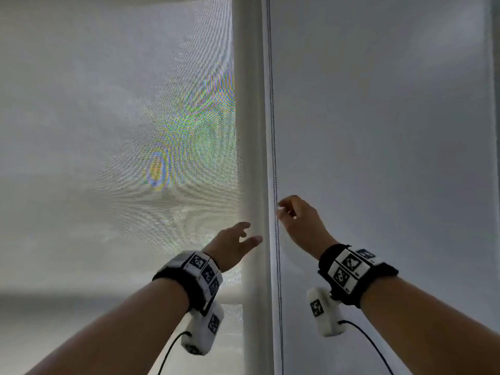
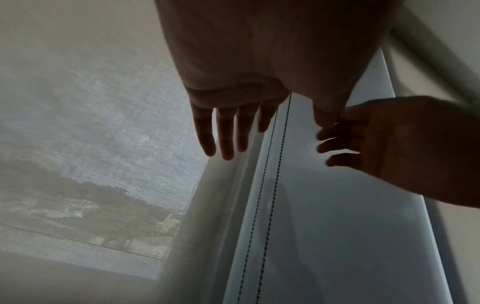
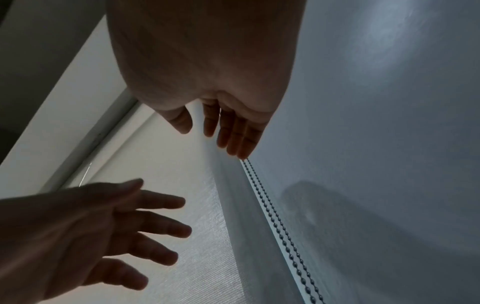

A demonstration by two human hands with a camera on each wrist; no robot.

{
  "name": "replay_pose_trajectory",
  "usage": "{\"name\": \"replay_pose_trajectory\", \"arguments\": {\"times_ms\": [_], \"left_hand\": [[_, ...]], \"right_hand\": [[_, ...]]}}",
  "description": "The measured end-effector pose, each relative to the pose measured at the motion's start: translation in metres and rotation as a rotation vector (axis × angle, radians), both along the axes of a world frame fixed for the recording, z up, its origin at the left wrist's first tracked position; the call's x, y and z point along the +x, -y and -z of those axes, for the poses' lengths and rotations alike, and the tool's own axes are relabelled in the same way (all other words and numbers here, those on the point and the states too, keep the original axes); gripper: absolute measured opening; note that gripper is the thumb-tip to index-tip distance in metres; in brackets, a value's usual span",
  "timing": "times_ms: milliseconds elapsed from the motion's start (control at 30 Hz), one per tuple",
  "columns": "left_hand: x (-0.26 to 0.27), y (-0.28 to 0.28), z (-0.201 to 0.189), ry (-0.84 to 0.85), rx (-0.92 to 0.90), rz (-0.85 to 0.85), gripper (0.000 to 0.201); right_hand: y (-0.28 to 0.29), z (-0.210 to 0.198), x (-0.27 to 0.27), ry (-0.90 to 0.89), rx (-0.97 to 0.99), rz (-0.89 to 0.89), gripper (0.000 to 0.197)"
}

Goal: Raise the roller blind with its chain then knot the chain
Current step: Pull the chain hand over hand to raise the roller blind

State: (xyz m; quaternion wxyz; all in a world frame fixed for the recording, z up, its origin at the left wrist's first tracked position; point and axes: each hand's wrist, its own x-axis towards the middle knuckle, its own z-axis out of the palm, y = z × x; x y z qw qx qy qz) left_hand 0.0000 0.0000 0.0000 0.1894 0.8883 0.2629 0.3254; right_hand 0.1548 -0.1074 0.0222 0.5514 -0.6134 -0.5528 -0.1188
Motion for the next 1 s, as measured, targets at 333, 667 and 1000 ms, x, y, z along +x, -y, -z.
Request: {"name": "replay_pose_trajectory", "arguments": {"times_ms": [333,667,1000], "left_hand": [[0.033,-0.004,0.002,0.114,-0.039,0.066,0.054],[0.059,-0.003,-0.005,0.231,-0.107,0.073,0.043],[0.080,0.017,-0.018,0.400,-0.134,0.177,0.034]], "right_hand": [[-0.070,0.005,0.032,-0.300,0.069,-0.118,0.040],[-0.073,0.025,0.027,-0.286,0.295,-0.101,0.038],[-0.049,0.032,0.012,-0.317,0.408,-0.240,0.038]]}}
